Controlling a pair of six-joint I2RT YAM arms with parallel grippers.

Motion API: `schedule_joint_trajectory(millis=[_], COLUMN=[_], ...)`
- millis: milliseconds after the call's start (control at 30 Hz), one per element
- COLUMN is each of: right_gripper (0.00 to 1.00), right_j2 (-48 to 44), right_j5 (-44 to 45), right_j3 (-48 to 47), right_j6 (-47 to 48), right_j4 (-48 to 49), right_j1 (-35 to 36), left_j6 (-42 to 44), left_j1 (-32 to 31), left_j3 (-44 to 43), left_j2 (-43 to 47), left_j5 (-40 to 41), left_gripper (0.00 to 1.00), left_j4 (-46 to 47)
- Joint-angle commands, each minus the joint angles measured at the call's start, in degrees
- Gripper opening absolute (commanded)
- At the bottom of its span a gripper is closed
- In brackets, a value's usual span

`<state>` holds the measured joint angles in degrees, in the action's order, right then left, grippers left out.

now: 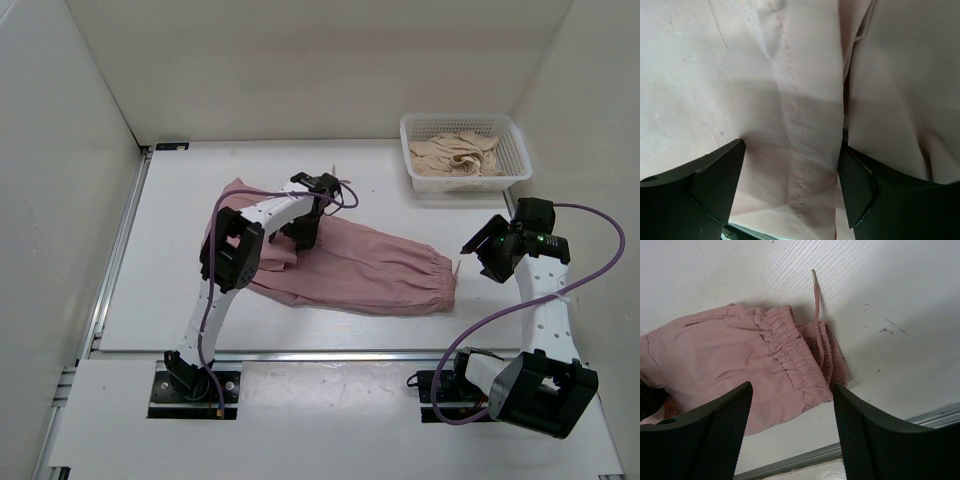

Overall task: Fold and stack the trousers
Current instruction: Fold the trousers

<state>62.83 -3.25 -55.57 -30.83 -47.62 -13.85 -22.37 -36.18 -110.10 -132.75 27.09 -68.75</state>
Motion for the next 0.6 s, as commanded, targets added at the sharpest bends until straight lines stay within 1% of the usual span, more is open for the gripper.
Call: schedule_joint_trajectory(millis=[0,33,67,100,133,200,233,300,467,567], right_gripper=[0.71,0.71,0.71,0.71,0.71,0.71,0.71,0.71,0.71,0.71], right_j2=[-1.0,-1.0,-1.0,-1.0,-1.0,-1.0,-1.6,-1.6,-1.6,-1.6], right_j5=[-0.9,-0.9,-0.9,-0.9,-0.9,-0.9,-0.9,-0.9,-0.9,-0.9], right_j3=[-0.5,-0.5,-0.5,-0.5,-0.5,-0.5,-0.5,0.0,0.0,0.0], right_j6=[1.2,1.2,1.2,1.2,1.2,1.2,1.2,1.2,1.2,1.2], right_j4=[1.2,1.2,1.2,1.2,1.2,1.2,1.2,1.2,1.2,1.2], right_j1=[0.2,0.2,0.2,0.2,0.2,0.2,0.2,0.2,0.2,0.2], left_j6=[-0.5,0.0,0.0,0.0,0.0,0.0,0.0,0.6,1.8,3.0], left_j1=[0.1,0.1,0.1,0.1,0.1,0.7,1.4,2.2,3.5,4.0], left_j3=[0.8,0.8,0.8,0.8,0.8,0.8,0.8,0.8,0.8,-0.6], left_j2=[-0.7,-0.7,-0.7,-0.7,-0.7,-0.1,0.5,1.6,3.9,7.0], left_j5=[-1.2,-1.3,-1.3,-1.3,-1.3,-0.7,-0.7,-1.4,-2.6,-3.1], left_gripper=[0.85,0.85,0.81,0.75,0.55,0.36,0.23,0.11,0.11,0.11], left_j4=[2.1,2.1,2.1,2.1,2.1,2.1,2.1,2.1,1.4,0.2])
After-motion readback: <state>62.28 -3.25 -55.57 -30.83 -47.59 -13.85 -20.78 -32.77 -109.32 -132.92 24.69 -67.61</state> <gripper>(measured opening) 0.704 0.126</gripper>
